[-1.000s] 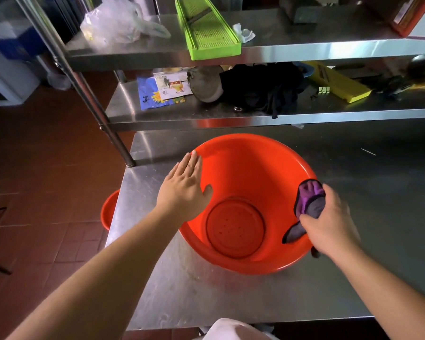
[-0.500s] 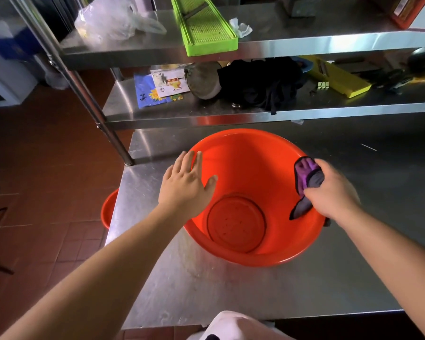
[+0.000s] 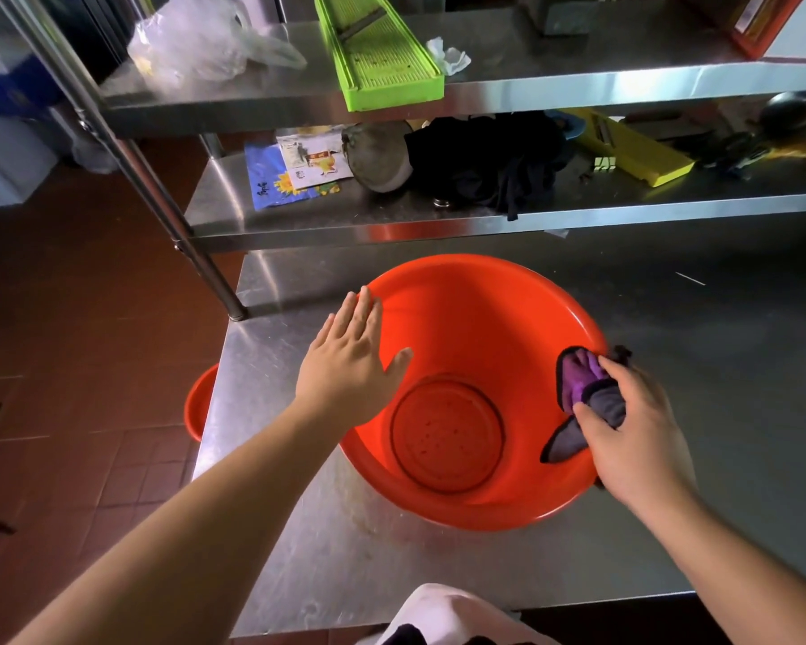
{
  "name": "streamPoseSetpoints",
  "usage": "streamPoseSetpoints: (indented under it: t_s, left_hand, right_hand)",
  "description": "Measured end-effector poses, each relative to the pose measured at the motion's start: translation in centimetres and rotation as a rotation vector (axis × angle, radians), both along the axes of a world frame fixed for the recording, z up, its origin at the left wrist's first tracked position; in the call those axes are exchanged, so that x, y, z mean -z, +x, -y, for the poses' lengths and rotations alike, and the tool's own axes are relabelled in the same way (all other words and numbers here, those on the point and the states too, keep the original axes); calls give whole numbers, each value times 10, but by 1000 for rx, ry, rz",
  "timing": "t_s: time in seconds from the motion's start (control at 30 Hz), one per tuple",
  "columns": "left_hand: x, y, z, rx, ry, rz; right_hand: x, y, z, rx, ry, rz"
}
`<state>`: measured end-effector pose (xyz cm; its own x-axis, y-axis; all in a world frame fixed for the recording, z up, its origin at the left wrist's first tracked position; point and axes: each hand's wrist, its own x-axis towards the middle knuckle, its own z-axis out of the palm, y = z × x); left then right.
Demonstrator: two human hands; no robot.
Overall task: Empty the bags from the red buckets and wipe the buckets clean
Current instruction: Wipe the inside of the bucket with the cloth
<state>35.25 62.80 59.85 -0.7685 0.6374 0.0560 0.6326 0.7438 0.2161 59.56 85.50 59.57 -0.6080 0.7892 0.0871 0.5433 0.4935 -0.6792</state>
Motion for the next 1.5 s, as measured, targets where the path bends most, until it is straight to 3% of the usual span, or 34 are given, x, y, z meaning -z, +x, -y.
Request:
streamPoseSetpoints:
  t_s: [0.37, 0.67, 0.77, 0.87, 0.97, 1.13, 1.3, 1.37, 1.5]
  left_hand:
    - [-8, -10, 3, 6, 160, 159]
    - [-13, -11, 9, 25, 184, 152]
    - [-10, -9, 6, 28, 200, 143]
    - [-8, -3, 5, 0, 201, 98]
    - [-9, -1, 6, -41, 164, 53]
    - [-12, -5, 10, 15, 61, 141]
    - [-15, 3, 7, -22, 23, 110]
    - [-15, 4, 5, -41, 16, 116]
    - [-15, 4, 2, -58, -23, 95]
  right_hand:
    - [-5, -2, 3, -24, 152, -37]
    - [-45, -10, 3, -40, 253, -60]
    - [-73, -17, 6, -176, 261, -72]
    - [-88, -31, 16, -375, 100, -14]
    - [-77, -46, 35, -562, -160, 101]
    - [-54, -66, 64, -774, -414, 256]
    - [-40, -79, 76, -971, -759, 571]
    - [-32, -90, 78, -1002, -765, 717]
    - [-6, -108, 87, -1129, -507, 956]
